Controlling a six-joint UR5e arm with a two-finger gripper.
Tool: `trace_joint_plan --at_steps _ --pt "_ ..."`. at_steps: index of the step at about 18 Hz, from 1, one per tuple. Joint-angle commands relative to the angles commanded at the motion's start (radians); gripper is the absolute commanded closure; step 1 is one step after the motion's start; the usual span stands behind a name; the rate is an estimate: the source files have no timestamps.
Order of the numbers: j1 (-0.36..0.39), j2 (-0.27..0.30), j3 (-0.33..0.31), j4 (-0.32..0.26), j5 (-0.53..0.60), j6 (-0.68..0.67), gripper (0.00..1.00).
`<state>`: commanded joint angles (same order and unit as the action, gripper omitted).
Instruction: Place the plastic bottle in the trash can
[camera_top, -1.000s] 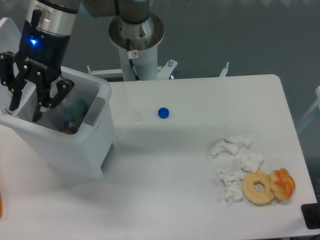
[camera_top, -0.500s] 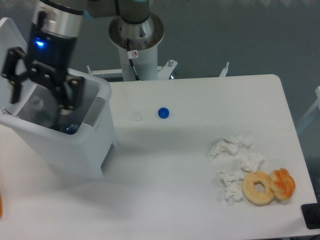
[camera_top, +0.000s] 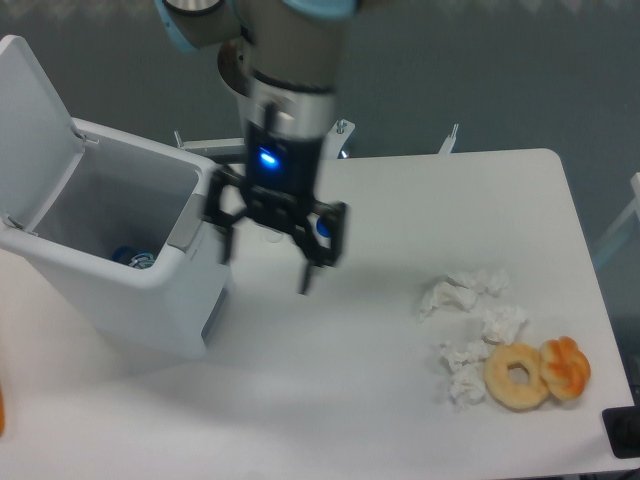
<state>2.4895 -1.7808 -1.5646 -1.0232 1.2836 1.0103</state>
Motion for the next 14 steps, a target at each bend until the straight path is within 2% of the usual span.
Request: trace_joint_plan --at_steps 2,7,9,14 --pt "0.009 -0.041 -0.003 0.0 0.086 0.086 0.0" --pt "0.006 -0.169 0.011 0.0 0.256 0.157 0.0" --pt "0.003 -0.178 0.009 0.0 0.292 0.189 0.0" --pt "0.002 -0.184 0.001 0.0 0.293 0.194 0.0"
